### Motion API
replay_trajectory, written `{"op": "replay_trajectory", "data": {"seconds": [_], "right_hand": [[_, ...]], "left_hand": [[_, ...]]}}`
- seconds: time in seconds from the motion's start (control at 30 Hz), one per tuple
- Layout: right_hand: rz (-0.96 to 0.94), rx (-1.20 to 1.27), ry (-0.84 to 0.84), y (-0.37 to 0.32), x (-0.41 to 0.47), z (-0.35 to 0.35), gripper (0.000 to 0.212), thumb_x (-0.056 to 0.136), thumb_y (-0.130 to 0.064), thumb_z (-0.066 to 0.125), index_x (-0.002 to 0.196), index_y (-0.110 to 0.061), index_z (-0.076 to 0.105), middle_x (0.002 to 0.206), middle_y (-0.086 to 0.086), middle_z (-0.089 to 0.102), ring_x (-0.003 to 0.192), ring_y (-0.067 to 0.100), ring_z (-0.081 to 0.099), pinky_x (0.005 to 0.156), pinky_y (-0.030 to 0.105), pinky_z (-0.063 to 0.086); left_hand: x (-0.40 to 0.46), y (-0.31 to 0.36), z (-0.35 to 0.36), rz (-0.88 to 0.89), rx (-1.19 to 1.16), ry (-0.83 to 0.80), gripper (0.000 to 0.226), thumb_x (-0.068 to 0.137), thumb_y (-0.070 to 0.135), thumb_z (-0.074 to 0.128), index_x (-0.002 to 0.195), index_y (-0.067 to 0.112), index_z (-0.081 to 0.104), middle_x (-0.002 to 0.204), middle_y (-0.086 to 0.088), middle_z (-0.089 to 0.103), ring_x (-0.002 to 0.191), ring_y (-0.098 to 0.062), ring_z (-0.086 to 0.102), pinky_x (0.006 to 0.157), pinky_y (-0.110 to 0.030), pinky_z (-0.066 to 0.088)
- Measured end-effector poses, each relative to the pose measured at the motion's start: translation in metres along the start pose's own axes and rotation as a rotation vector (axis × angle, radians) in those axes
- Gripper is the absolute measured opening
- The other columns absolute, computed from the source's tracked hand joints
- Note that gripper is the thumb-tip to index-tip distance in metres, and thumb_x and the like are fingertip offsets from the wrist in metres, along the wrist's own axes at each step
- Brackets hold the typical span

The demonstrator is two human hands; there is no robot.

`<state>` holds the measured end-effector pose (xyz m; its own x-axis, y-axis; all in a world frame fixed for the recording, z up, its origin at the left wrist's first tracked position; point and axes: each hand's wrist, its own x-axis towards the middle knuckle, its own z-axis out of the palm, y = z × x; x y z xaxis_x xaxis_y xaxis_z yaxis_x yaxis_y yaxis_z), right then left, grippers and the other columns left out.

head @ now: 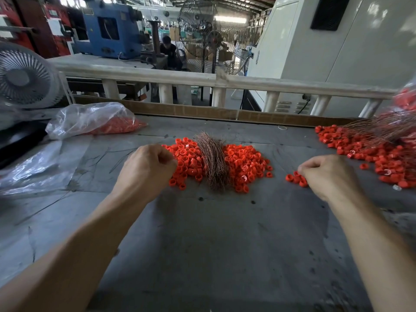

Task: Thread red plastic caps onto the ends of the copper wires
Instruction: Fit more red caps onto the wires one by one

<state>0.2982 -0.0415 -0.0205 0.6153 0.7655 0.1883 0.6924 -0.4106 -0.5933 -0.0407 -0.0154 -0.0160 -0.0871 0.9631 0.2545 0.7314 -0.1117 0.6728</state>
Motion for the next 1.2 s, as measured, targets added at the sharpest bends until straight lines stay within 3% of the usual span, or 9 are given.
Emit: {"op": "replay_trajectory", "data": {"seconds": [0.17, 0.3, 0.43, 0.53, 0.63, 0.77, 0.87, 1.0, 1.2], "right_hand": [[-0.210, 0.098, 0.051, -0.022, -0.017, -0.004, 0.016, 0.088, -0.027, 0.066, 0.072, -0.027, 0.071, 0.070, -0.010, 0.072, 0.064, 0.011, 0.067, 0.062, 0.028, 0.048], [-0.427, 0.051, -0.193, -0.054, -0.033, -0.004, 0.010, 0.089, -0.028, 0.072, 0.079, -0.031, 0.074, 0.079, -0.013, 0.072, 0.077, 0.010, 0.068, 0.073, 0.031, 0.055], [-0.584, 0.015, -0.304, -0.074, -0.048, 0.005, 0.007, 0.091, -0.024, 0.072, 0.093, -0.029, 0.077, 0.089, -0.013, 0.074, 0.086, 0.010, 0.068, 0.084, 0.029, 0.053], [-0.621, 0.044, -0.286, -0.074, -0.059, 0.017, 0.008, 0.093, -0.026, 0.069, 0.099, -0.030, 0.074, 0.091, -0.013, 0.073, 0.086, 0.011, 0.067, 0.084, 0.035, 0.054], [-0.670, 0.079, -0.236, -0.071, -0.066, 0.025, 0.012, 0.094, -0.025, 0.069, 0.105, -0.029, 0.074, 0.094, -0.014, 0.070, 0.085, 0.007, 0.061, 0.082, 0.028, 0.049], [-0.750, 0.087, -0.205, -0.074, -0.073, 0.030, 0.015, 0.092, -0.022, 0.072, 0.107, -0.026, 0.073, 0.106, -0.010, 0.071, 0.096, 0.010, 0.062, 0.089, 0.031, 0.050], [-0.759, 0.101, -0.194, -0.074, -0.074, 0.031, 0.014, 0.092, -0.021, 0.071, 0.105, -0.024, 0.073, 0.105, -0.010, 0.071, 0.099, 0.012, 0.063, 0.089, 0.034, 0.050], [-0.750, 0.130, -0.180, -0.070, -0.073, 0.033, 0.014, 0.092, -0.019, 0.071, 0.105, -0.024, 0.074, 0.104, -0.010, 0.071, 0.096, 0.010, 0.063, 0.086, 0.028, 0.049], [-0.725, 0.167, -0.181, -0.066, -0.072, 0.033, 0.014, 0.093, -0.021, 0.071, 0.106, -0.026, 0.074, 0.104, -0.012, 0.071, 0.095, 0.009, 0.064, 0.084, 0.024, 0.049]], "left_hand": [[-0.001, 0.000, 0.001, 0.001, 0.046, -0.036, 0.009, 0.089, 0.039, 0.072, 0.084, 0.032, 0.069, 0.087, 0.010, 0.069, 0.060, -0.014, 0.061, 0.057, -0.028, 0.048], [0.000, -0.001, 0.003, 0.012, 0.096, -0.036, 0.010, 0.087, 0.041, 0.074, 0.090, 0.032, 0.071, 0.091, 0.013, 0.067, 0.083, -0.012, 0.059, 0.062, -0.028, 0.039], [-0.001, 0.001, 0.006, 0.068, 0.085, -0.005, 0.006, 0.087, 0.037, 0.074, 0.085, 0.036, 0.069, 0.090, 0.014, 0.066, 0.088, -0.012, 0.061, 0.068, -0.029, 0.040], [-0.006, 0.007, 0.012, 0.168, 0.003, -0.014, 0.011, 0.085, 0.033, 0.076, 0.076, 0.034, 0.070, 0.074, 0.018, 0.066, 0.074, -0.002, 0.061, 0.062, -0.026, 0.041], [-0.013, 0.015, 0.020, 0.262, -0.064, -0.070, 0.012, 0.083, 0.039, 0.078, 0.075, 0.033, 0.072, 0.069, 0.022, 0.067, 0.066, 0.005, 0.060, 0.058, -0.017, 0.040], [-0.019, 0.023, 0.029, 0.352, -0.041, -0.075, 0.024, 0.076, 0.051, 0.082, 0.081, 0.031, 0.070, 0.074, 0.017, 0.062, 0.078, 0.006, 0.055, 0.060, -0.009, 0.038], [-0.020, 0.030, 0.033, 0.403, 0.014, -0.046, 0.017, 0.082, 0.046, 0.078, 0.085, 0.032, 0.068, 0.081, 0.016, 0.060, 0.078, 0.000, 0.053, 0.062, -0.012, 0.035], [-0.023, 0.033, 0.035, 0.451, 0.048, -0.033, 0.006, 0.087, 0.031, 0.073, 0.084, 0.027, 0.070, 0.082, 0.012, 0.061, 0.075, -0.006, 0.053, 0.066, -0.023, 0.038], [-0.023, 0.035, 0.034, 0.410, 0.082, -0.033, 0.015, 0.086, 0.043, 0.074, 0.091, 0.032, 0.065, 0.088, 0.013, 0.060, 0.081, -0.007, 0.055, 0.071, -0.029, 0.045]]}}
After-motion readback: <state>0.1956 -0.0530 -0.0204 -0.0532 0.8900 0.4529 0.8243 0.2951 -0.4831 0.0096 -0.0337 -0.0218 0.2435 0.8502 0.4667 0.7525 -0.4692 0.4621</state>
